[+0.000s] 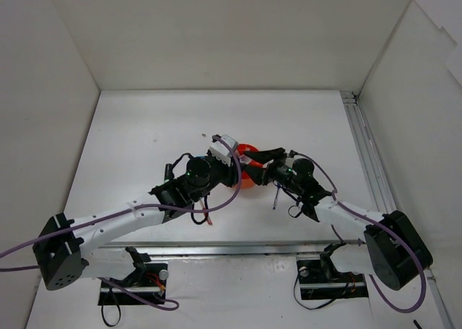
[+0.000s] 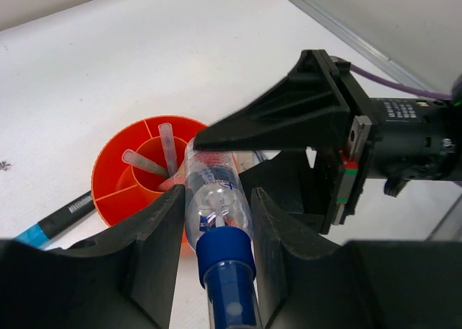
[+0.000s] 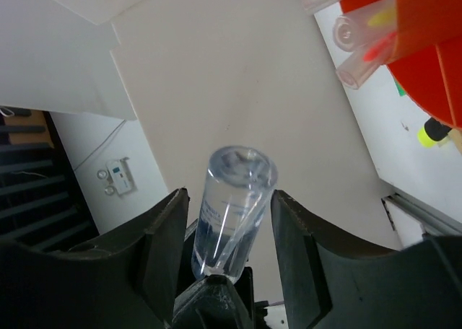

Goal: Sort the stationery into containers
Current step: Place the stationery in the storage box.

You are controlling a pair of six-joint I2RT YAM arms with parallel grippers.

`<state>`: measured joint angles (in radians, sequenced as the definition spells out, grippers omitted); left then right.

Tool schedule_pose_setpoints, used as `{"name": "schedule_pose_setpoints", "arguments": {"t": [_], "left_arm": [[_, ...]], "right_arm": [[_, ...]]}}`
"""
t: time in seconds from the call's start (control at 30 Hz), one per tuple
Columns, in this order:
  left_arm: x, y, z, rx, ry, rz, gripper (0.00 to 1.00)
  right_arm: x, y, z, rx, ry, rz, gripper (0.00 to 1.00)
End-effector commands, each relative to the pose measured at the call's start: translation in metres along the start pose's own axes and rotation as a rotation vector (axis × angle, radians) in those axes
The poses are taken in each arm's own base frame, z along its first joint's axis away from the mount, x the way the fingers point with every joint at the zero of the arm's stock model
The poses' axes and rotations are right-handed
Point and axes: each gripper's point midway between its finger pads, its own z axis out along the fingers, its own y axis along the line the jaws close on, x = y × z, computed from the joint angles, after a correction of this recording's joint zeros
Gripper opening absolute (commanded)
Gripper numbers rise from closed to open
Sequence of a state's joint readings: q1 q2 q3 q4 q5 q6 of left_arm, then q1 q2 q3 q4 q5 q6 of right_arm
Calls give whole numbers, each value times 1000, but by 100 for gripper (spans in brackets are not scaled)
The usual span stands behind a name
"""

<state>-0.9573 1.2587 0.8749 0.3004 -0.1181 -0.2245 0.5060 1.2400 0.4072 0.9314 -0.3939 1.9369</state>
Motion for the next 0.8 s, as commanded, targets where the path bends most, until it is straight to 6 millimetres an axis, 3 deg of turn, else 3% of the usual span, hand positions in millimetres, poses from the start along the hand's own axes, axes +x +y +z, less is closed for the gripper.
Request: {"name": "schedule_pose_setpoints", "arguments": {"t": [0.0,0.1,0.17,0.2,0.23,0.3,0.33,0.43,0.47,0.5,0.53,0.57,0.63,0.67,0.73,0.77], "left_arm": [[-60,-3,-22,37,-159,-103,0],[-69,0,-32,36,-156,-121,0],[-60,10,-37,-21,-70,-130,0],[-74,14,-41,-52,-78,-141,0],[-57,20,-44,-91,7,-147,0],[-66,30,-46,-158,43,-172,0],[-50,42,-50,-210,124,-190,0],[-43,62,-51,-270,219,-230,0],[-44,61,-47,-249,244,-240,0],[-44,64,-46,-249,258,-240,0],[-38,71,-47,-274,291,-238,0],[-39,81,-41,-303,308,-249,0],[-30,85,-41,-321,375,-245,0],[-30,88,-33,-310,401,-240,0],[-27,87,-27,-289,433,-238,0],[-24,78,-18,-223,460,-232,0]], "right_arm": [[21,44,0,-139,68,-111,48],[9,39,1,-130,37,-125,67],[-7,27,0,-105,-8,-104,84],[-15,24,-2,-102,-34,-105,98],[-24,27,-4,-112,-60,-118,98],[-32,27,-9,-121,-89,-170,98],[-36,35,-14,-145,-110,-227,98],[-37,60,-23,-176,-150,-394,98],[-45,45,-22,-86,-184,-415,98],[-49,45,-25,-45,-212,-458,98],[-45,68,-32,-50,-241,-604,98],[-57,40,-39,118,-275,-631,98],[-68,70,-63,157,-422,-830,98],[-83,66,-77,233,-513,-878,98],[-85,85,-101,230,-610,-993,98],[-89,82,-109,265,-636,-1024,98]]}}
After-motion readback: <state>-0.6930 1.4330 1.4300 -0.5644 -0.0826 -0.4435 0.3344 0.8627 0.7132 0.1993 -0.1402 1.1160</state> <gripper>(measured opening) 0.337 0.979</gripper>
